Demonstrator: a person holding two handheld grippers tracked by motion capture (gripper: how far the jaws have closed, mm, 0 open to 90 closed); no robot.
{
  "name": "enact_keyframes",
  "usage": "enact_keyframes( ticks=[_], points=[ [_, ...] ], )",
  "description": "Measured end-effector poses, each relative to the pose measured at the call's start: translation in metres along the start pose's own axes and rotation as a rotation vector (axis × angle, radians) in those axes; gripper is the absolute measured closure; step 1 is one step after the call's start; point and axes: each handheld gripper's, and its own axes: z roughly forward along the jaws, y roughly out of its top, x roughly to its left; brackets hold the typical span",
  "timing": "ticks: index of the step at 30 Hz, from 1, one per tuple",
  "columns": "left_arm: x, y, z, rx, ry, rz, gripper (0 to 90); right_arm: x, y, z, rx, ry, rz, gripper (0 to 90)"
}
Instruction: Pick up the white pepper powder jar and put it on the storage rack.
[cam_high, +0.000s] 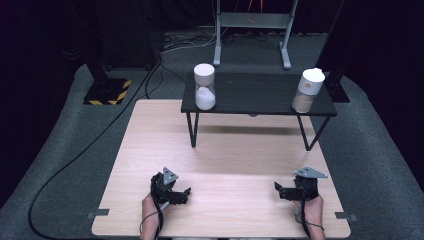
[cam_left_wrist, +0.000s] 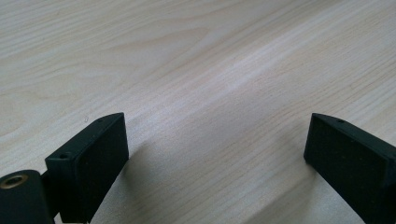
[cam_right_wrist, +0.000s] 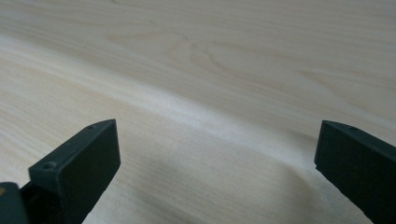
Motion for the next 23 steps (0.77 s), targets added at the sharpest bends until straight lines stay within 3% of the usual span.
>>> enact_keyframes(
  ticks=[5,12,18,20,23],
  points=[
    [0.000,0.000,0.000,0.001,0.000,0.001,6.2,0.004,0.002,0.000,0.013,-0.008,-0.024,0.0],
    [0.000,0.000,0.000,0.001,0.001,0.001,6.1,0.000,-0.003,-0.002,-0.013,-0.007,0.015,0.0],
    [0.000,0.000,0.000,0.000,0.004,-0.007,6.1,0.003,-0.002,-0.001,-0.009,-0.015,-0.004,0.0],
    [0.002,0.001,0.001,0.004,-0.002,-0.024,6.1,0.002,-0.004,-0.003,-0.018,-0.013,0.014,0.0],
    [-0.001,0.000,0.000,-0.002,0.006,-0.017,6.2,-0.001,-0.010,-0.005,-0.047,-0.011,0.034,0.0]
  ],
)
